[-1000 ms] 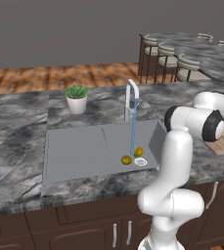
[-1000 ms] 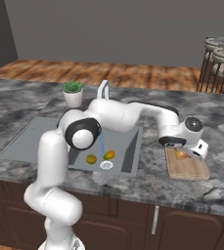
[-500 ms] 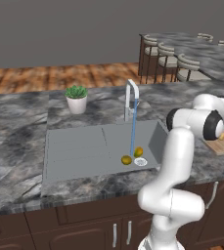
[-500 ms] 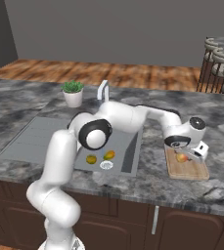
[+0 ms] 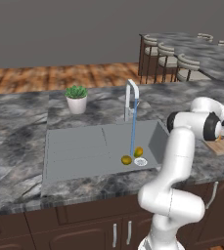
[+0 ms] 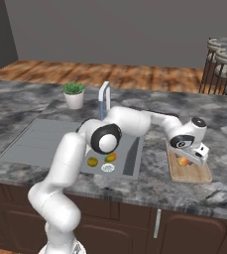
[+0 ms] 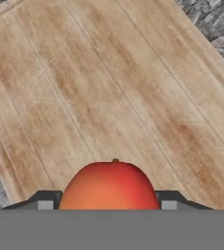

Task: Pick the mango, orange, mango from the sink and place them on the cutting board to airdry. Then turn off the sink faucet.

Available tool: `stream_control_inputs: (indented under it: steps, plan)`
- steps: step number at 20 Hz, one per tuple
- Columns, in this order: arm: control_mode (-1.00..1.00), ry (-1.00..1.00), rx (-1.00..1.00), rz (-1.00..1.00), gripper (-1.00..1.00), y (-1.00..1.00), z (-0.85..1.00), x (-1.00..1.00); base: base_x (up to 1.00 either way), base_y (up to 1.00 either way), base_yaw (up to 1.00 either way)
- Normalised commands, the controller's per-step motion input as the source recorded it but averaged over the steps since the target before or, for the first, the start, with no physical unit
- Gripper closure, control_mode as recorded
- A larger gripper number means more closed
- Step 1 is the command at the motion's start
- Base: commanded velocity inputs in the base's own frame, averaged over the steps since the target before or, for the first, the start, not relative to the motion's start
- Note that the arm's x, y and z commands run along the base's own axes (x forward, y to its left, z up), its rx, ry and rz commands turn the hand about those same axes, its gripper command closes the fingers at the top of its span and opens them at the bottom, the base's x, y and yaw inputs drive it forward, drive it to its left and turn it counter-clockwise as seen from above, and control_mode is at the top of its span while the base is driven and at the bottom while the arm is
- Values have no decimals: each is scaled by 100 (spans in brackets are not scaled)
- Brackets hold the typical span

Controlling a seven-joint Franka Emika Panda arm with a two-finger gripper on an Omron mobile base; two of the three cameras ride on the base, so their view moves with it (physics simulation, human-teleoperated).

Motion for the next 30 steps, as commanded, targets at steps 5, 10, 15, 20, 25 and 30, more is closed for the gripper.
stream_control_inputs:
  steps: [5,10,15,20,25,30]
  plan:
    - [-100,12,2,0,-100,-4,-34,19,0,0,0]
    - [-100,5,3,0,-100,-13,-15,3,0,0,0]
    - [-100,-1,0,1,-100,0,10,-6,0,0,0]
    - [-100,-8,0,6,-100,0,19,-15,0,0,0]
    - [-100,-24,-4,11,-100,15,41,-36,0,0,0]
    - [-100,-32,-10,11,-100,45,48,-55,0,0,0]
